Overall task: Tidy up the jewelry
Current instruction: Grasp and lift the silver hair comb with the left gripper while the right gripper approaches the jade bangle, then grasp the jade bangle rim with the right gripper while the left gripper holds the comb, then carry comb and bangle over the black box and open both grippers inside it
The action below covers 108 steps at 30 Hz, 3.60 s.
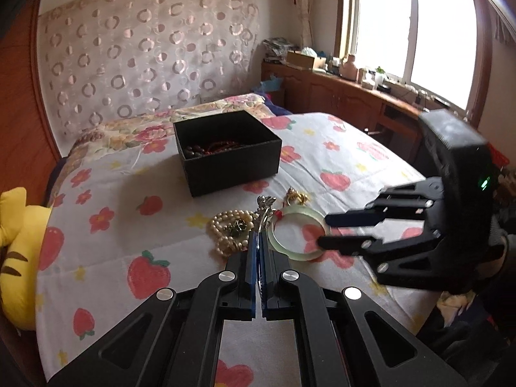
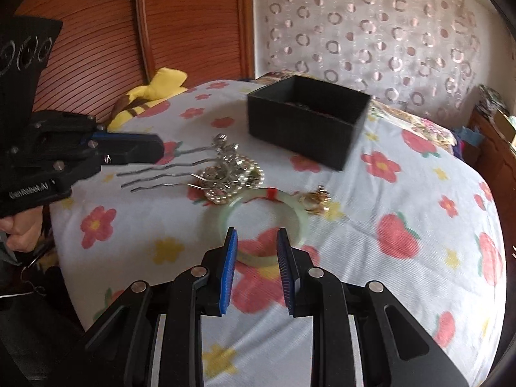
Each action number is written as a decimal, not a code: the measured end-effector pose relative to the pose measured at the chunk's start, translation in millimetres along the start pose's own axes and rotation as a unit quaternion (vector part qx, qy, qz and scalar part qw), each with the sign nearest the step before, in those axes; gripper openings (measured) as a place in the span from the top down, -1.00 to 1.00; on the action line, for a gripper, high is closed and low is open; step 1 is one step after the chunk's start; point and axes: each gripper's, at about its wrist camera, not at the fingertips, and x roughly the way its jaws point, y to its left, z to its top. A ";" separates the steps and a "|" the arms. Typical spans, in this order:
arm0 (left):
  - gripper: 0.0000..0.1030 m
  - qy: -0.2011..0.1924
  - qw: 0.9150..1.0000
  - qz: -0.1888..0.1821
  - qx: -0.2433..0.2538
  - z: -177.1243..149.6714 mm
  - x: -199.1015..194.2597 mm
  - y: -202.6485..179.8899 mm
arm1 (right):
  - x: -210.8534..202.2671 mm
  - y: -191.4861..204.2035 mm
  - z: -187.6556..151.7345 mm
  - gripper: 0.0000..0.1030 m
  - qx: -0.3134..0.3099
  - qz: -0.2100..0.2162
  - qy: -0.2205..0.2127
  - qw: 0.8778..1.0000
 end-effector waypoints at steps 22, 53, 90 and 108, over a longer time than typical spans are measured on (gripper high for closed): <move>1.00 -0.048 0.998 0.028 -0.031 25.1 -16.6 26.6 | 11.1 28.8 13.9 0.85 -0.067 0.019 0.027 0.997; 0.99 -0.069 0.996 0.050 -0.018 116.8 22.1 33.8 | -47.0 -35.3 85.9 0.85 -0.042 -0.025 -0.073 0.996; 0.96 -0.032 0.996 0.049 -0.063 117.0 85.7 82.5 | 49.0 -69.1 137.2 0.84 -0.042 -0.012 -0.042 0.998; -0.56 -0.052 0.994 0.075 -0.066 68.0 46.6 100.4 | 73.8 -52.3 143.6 0.82 -0.047 -0.017 -0.023 0.998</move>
